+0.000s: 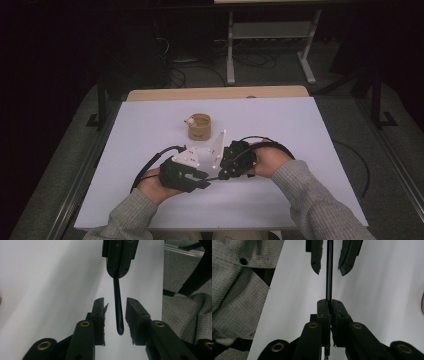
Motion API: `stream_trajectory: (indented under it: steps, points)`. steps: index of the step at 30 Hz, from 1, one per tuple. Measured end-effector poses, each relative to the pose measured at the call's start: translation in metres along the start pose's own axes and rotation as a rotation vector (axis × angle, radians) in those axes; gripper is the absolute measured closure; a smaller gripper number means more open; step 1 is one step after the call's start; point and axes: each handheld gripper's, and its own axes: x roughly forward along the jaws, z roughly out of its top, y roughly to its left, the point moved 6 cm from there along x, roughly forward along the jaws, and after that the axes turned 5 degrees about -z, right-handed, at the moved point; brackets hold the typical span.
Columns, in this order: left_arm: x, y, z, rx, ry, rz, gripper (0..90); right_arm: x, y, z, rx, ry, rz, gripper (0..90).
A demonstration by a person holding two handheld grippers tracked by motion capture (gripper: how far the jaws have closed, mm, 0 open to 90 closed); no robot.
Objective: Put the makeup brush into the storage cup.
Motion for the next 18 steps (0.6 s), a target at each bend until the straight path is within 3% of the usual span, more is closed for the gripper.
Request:
stream_trajectory:
  steps: [7,11,13,14,15,18]
  points:
    - [0.0029,-0.0010,-0.0018,0.016,0.036,-0.021,83.4,0.0015,0.0013,0.0035,-0.008,0.011,-0.002,84.8]
    - [0.0033,-0.0002,-0.0031,0.019,0.047,0.004,84.6,0.0019,0.0016,0.0030,-0.002,0.013,-0.007,84.7]
    - [0.0031,-0.0008,-0.0036,0.007,0.026,-0.003,85.0,0.0025,0.0010,0.0027,0.003,-0.001,-0.020,84.1]
    - [0.0039,-0.0013,-0.0039,0.005,0.016,0.003,85.1,0.0034,0.0018,0.0022,0.012,-0.014,-0.005,83.3]
    - [0.0034,0.0001,-0.0056,0.026,0.036,0.018,85.1,0.0037,0.0018,0.0011,0.016,-0.020,-0.006,82.1]
    - [0.0036,-0.0009,-0.0086,0.016,0.025,0.017,85.2,0.0059,0.0031,-0.0055,0.044,-0.021,0.000,74.6]
